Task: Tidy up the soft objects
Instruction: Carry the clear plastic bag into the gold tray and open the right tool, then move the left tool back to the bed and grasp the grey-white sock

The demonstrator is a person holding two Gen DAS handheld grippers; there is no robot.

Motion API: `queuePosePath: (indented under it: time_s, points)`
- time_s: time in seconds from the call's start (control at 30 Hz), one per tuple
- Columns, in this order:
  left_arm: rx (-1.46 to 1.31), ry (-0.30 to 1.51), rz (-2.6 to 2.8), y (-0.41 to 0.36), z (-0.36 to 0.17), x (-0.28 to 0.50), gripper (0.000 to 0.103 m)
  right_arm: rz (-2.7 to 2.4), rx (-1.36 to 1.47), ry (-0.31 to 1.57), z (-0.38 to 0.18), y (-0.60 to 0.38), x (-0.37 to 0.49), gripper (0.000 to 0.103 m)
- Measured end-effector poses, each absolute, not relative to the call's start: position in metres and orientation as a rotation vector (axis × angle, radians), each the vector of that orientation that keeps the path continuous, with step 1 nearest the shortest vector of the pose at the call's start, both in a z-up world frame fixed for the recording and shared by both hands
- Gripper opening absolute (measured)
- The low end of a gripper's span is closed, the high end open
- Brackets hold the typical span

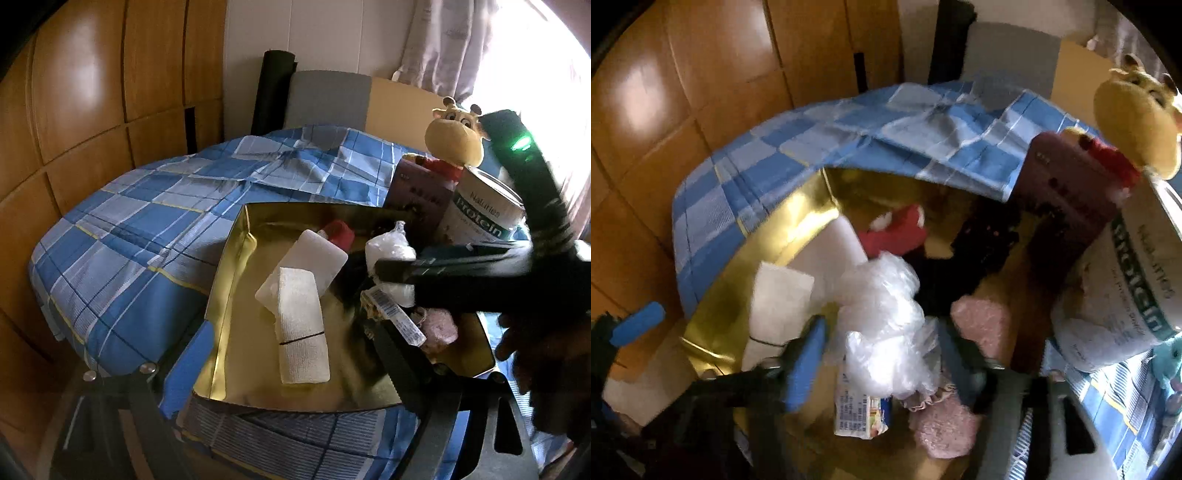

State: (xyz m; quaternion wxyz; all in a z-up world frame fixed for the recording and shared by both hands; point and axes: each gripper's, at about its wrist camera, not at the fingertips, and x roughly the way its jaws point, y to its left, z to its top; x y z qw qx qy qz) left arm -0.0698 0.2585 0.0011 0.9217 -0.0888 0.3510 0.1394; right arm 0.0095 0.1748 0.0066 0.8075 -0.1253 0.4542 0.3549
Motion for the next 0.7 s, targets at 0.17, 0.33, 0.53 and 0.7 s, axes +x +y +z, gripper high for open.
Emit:
queuePosePath:
  time_s: [0.17,0.33,0.53,0.7]
  points:
    - [-0.187,0.708,0.271,0.256,0.008,-0.07,0.089,0.758,-0.192,0.915,0.032,0.146,0.008,0.069]
    - [-0.171,0.697,0.216,0.244,0.017,-0.065,0.089,0.738,-0.183,0.889,0.045,0.099,0.001,0.069]
    - [-0.104,0.691,0.086,0.207,0.026,-0.051,0.089,0.624,-0.168,0.898,0.043,0.017,-0.001,0.069]
    - [-0.038,0.698,-0.02,0.165,0.031,-0.036,0.089,0.425,-0.074,0.932,0.035,-0.075,0.013,0.069]
